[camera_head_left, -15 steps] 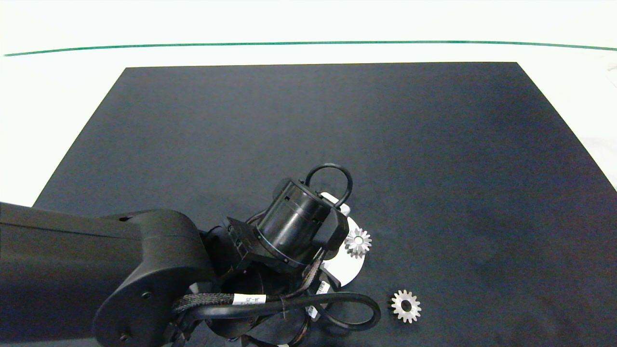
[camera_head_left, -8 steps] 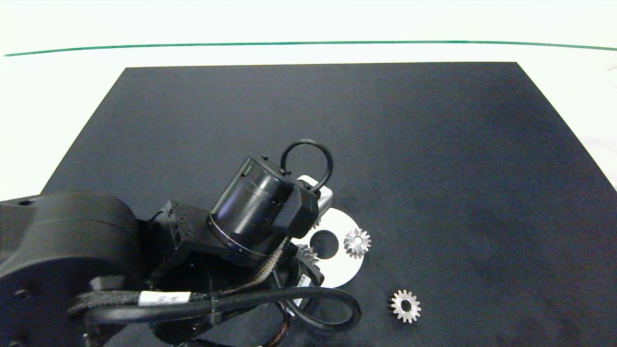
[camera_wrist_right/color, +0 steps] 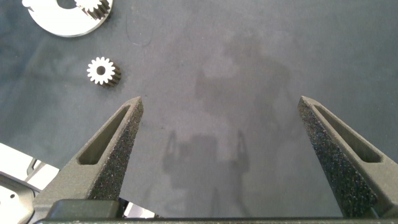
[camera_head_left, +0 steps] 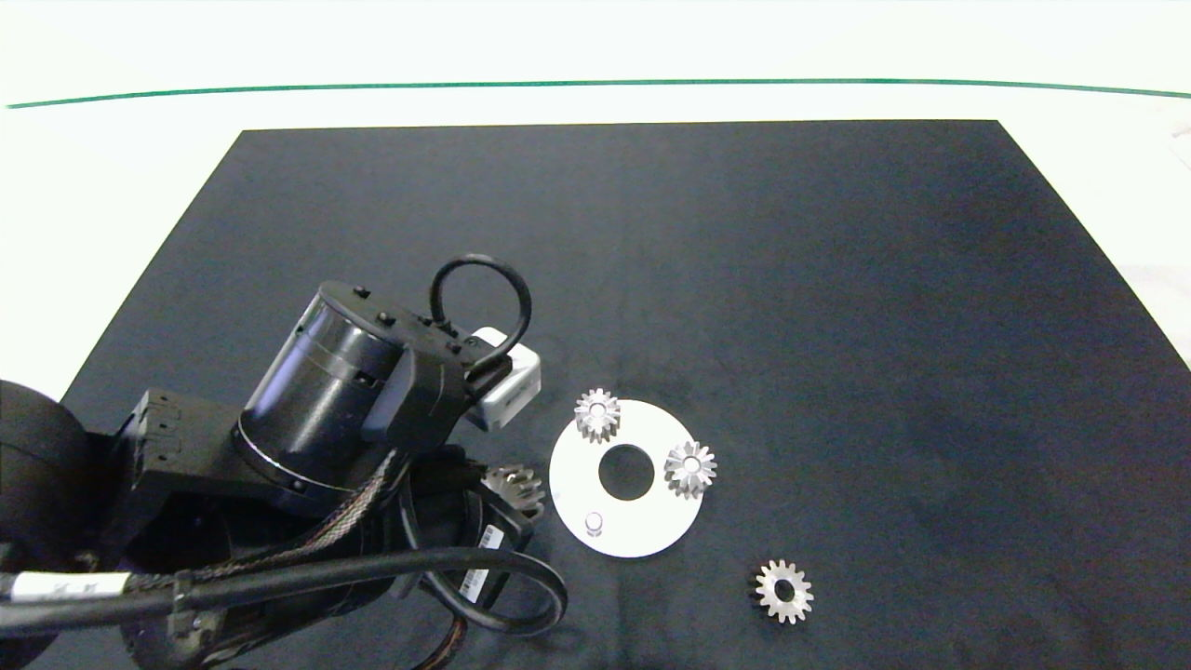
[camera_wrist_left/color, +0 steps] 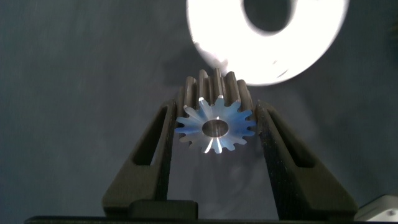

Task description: Remove an incorrectly installed larger gear and replace it with the correct smaller gear

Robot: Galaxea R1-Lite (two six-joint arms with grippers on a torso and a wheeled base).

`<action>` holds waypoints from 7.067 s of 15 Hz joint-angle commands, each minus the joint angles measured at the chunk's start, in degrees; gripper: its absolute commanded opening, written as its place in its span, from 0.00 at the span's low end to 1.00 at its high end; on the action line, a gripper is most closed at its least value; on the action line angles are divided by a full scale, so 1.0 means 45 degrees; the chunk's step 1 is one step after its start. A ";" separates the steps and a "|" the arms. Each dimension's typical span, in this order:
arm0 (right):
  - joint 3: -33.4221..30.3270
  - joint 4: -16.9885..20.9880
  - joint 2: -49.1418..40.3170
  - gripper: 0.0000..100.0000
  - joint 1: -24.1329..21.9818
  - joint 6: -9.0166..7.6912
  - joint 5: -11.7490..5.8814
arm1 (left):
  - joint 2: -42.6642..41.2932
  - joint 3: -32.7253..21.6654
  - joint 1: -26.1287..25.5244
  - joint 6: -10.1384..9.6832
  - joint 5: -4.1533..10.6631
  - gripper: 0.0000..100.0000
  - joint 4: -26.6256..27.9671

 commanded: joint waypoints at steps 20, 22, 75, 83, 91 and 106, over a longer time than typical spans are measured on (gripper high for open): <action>-0.0073 -0.0069 -0.0267 1.00 0.0010 -0.0447 -0.0592 | -0.8763 0.2112 0.8565 0.1410 0.0006 1.00 0.1333; -0.0171 -0.0049 -0.0423 1.00 0.0030 -0.0428 -0.0592 | -1.0091 0.1566 0.9639 0.1430 0.0006 1.00 0.2778; 0.0766 -0.3702 0.7409 1.00 0.6163 0.0002 -0.2428 | -0.8216 -0.6032 0.8623 0.1488 -0.0052 1.00 0.9711; -0.0308 -0.2784 0.9479 1.00 0.6631 -0.0115 -0.2408 | -0.8431 -0.6423 0.8565 0.1469 -0.0091 1.00 0.9711; -0.0777 -0.2764 1.0671 1.00 0.6885 -0.0135 -0.2487 | -0.8568 -0.6423 0.8565 0.1488 -0.0072 1.00 0.9711; -0.0835 -0.3311 1.1862 0.83 0.6827 -0.0076 -0.2506 | -0.8783 -0.6442 0.8428 0.1508 -0.0072 1.00 0.9711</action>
